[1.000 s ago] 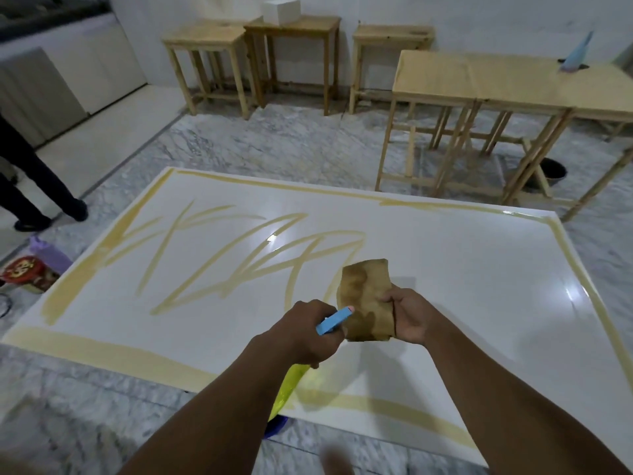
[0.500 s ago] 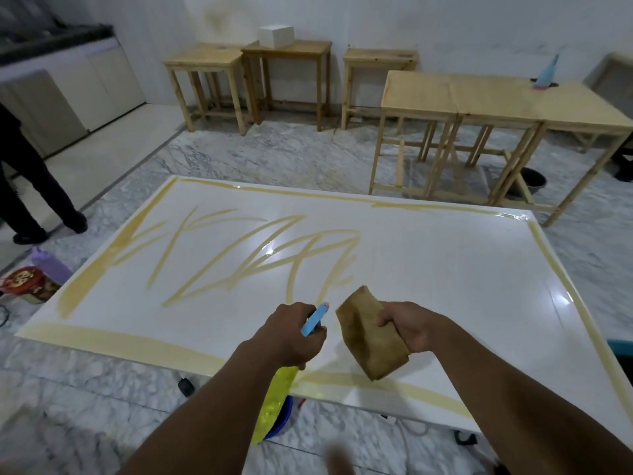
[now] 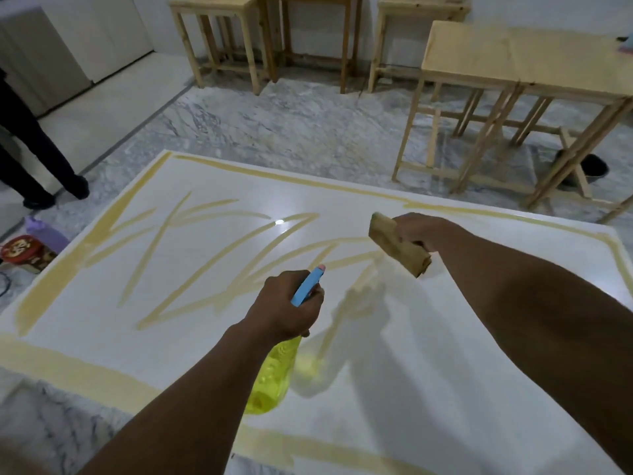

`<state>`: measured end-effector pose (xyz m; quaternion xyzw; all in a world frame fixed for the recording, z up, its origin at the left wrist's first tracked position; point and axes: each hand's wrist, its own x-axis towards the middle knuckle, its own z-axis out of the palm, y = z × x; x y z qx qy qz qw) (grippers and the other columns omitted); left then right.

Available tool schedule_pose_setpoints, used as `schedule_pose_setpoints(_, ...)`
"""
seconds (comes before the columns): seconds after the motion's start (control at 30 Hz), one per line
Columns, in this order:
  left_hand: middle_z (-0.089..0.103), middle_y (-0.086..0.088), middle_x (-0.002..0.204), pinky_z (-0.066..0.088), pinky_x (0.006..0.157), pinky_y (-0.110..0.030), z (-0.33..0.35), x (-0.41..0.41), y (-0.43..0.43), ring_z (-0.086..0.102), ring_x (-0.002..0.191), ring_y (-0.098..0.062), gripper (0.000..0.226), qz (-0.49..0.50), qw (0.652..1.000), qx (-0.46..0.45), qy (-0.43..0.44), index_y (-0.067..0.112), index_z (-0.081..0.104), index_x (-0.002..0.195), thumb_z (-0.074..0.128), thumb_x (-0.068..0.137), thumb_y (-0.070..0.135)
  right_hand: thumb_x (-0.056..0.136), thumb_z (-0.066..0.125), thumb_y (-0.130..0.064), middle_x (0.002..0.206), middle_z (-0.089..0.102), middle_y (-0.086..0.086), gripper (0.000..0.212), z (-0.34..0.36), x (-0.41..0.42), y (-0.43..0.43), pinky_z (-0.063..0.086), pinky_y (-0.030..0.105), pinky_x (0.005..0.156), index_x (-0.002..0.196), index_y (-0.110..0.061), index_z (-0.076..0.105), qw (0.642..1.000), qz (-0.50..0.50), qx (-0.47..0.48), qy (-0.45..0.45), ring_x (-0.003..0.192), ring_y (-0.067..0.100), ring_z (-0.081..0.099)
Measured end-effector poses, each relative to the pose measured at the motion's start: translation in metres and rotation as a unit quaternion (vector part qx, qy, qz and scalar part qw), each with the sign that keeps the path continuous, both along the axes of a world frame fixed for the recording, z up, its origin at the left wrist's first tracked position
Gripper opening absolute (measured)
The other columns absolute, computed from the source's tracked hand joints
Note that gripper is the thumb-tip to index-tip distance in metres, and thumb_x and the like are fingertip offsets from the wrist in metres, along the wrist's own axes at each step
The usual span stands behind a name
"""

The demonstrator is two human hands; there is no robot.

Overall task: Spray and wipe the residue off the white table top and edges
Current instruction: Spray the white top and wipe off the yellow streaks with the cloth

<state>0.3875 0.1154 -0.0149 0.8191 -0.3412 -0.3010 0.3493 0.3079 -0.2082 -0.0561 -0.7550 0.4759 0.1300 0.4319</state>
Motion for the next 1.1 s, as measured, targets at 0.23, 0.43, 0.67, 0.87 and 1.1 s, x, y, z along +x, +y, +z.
schedule_pose_setpoints(0.23, 0.056, -0.005, 0.062, 0.064, 0.053, -0.048, -0.022, 0.036, -0.056, 0.063, 0.047, -0.025, 0.023, 0.003, 1.0, -0.009, 0.018, 0.003, 0.062, 0.082, 0.06, 0.097, 0.019, 0.097, 0.046, -0.014, 0.138, 0.055, 0.012, 0.038, -0.04, 0.076, -0.074, 0.042, 0.036, 0.086, 0.135, -0.014, 0.053, 0.953, 0.181, -0.244, 0.003, 0.117, 0.034, 0.055)
schedule_pose_setpoints(0.43, 0.056, -0.003, 0.063, 0.065, 0.054, -0.043, -0.036, 0.05, -0.071, 0.06, 0.048, -0.021, 0.021, 0.014, 0.999, -0.008, 0.038, 0.003, 0.062, 0.082, 0.06, 0.098, 0.018, 0.093, 0.038, -0.02, 0.161, 0.025, 0.004, 0.059, -0.135, 0.076, -0.054, 0.029, 0.054, 0.114, 0.151, -0.028, 0.032, 0.939, 0.202, -0.27, 0.073, 0.149, 0.034, 0.019)
schedule_pose_setpoints(0.67, 0.057, -0.006, 0.064, 0.064, 0.056, -0.048, -0.045, 0.044, -0.05, 0.061, 0.047, -0.021, 0.023, 0.012, 0.999, 0.017, 0.028, 0.002, 0.062, 0.084, 0.061, 0.098, 0.021, 0.086, 0.042, -0.018, 0.164, 0.019, 0.002, 0.071, -0.155, 0.039, 0.014, 0.029, 0.058, 0.11, 0.154, -0.028, 0.025, 0.922, 0.217, -0.31, 0.08, 0.15, 0.035, 0.015)
schedule_pose_setpoints(0.87, 0.057, -0.005, 0.063, 0.065, 0.054, -0.045, -0.036, 0.023, -0.004, 0.066, 0.049, -0.025, 0.024, 0.0, 1.0, 0.009, 0.01, 0.004, 0.061, 0.081, 0.06, 0.098, 0.021, 0.092, 0.048, -0.02, 0.167, 0.008, 0.002, 0.075, -0.159, -0.018, 0.136, 0.018, 0.057, 0.118, 0.157, -0.03, 0.012, 0.924, 0.227, -0.297, 0.082, 0.153, 0.034, 0.006)
schedule_pose_setpoints(1.1, 0.055, -0.007, 0.063, 0.057, 0.047, -0.025, -0.026, -0.019, 0.088, 0.068, 0.052, -0.031, 0.025, -0.018, 1.0, 0.001, 0.013, 0.006, 0.06, 0.078, 0.059, 0.099, 0.019, 0.089, 0.043, -0.004, 0.168, 0.0, 0.002, 0.082, -0.142, -0.086, 0.308, 0.007, 0.056, 0.12, 0.159, -0.028, 0.009, 0.941, 0.214, -0.254, 0.072, 0.153, 0.033, -0.007)
